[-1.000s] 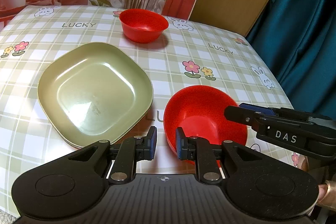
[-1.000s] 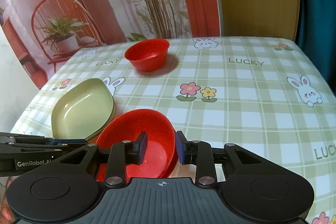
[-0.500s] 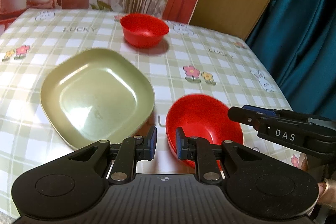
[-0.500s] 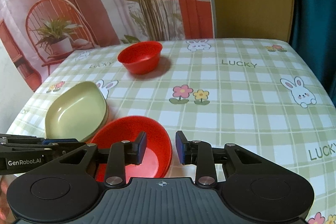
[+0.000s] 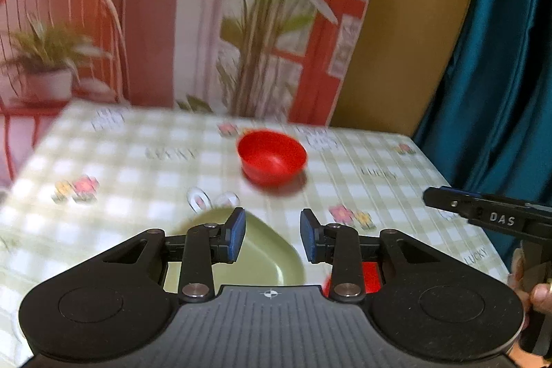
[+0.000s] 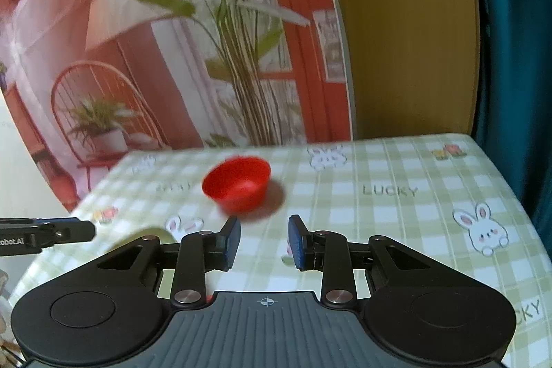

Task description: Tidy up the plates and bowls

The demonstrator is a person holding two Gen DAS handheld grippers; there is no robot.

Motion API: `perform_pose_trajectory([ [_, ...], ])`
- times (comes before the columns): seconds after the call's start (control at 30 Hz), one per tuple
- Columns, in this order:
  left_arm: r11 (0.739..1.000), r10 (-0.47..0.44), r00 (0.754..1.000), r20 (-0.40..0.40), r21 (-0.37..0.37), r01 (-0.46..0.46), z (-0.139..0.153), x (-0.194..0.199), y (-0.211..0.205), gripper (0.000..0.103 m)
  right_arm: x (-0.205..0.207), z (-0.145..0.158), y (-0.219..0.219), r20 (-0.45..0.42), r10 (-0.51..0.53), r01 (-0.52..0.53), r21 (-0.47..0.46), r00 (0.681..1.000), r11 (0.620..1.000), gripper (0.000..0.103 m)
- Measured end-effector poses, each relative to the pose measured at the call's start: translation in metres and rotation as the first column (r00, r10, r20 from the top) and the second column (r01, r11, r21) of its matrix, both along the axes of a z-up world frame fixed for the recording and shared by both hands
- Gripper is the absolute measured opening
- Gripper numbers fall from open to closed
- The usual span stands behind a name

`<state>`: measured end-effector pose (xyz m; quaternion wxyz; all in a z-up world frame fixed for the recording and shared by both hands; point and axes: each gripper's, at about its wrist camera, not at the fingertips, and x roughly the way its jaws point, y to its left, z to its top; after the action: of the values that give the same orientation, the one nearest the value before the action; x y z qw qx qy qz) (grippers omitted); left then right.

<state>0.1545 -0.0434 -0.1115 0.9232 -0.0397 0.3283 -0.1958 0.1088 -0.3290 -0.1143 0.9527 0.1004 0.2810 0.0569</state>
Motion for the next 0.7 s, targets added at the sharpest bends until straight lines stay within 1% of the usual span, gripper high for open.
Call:
perform_pose_trajectory([
  [0.1, 1.0, 0.014, 0.999, 0.034, 0.022, -0.015, 0.014, 0.006, 0.01, 0.037, 0.005, 0.009, 0.001, 0.026, -0.008, 0.008, -0.002, 1.0, 1.0, 0.029],
  [0.23, 0.998, 0.033, 0.997, 0.074, 0.047, -0.037, 0.029, 0.015, 0.02, 0.038, 0.011, 0.016, 0.005, 0.043, -0.006, 0.005, 0.029, 0.999, 1.0, 0.029],
  [0.47, 0.997, 0.049, 0.994, 0.098, 0.047, -0.053, 0.043, 0.028, 0.035, 0.039, 0.023, 0.026, 0.012, 0.064, -0.004, 0.001, 0.041, 0.998, 0.999, 0.029],
  [0.7, 0.998, 0.059, 0.993, 0.105, 0.022, -0.062, 0.045, 0.042, 0.041, 0.045, 0.04, 0.031, 0.021, 0.072, -0.001, -0.001, 0.028, 0.997, 1.0, 0.03],
])
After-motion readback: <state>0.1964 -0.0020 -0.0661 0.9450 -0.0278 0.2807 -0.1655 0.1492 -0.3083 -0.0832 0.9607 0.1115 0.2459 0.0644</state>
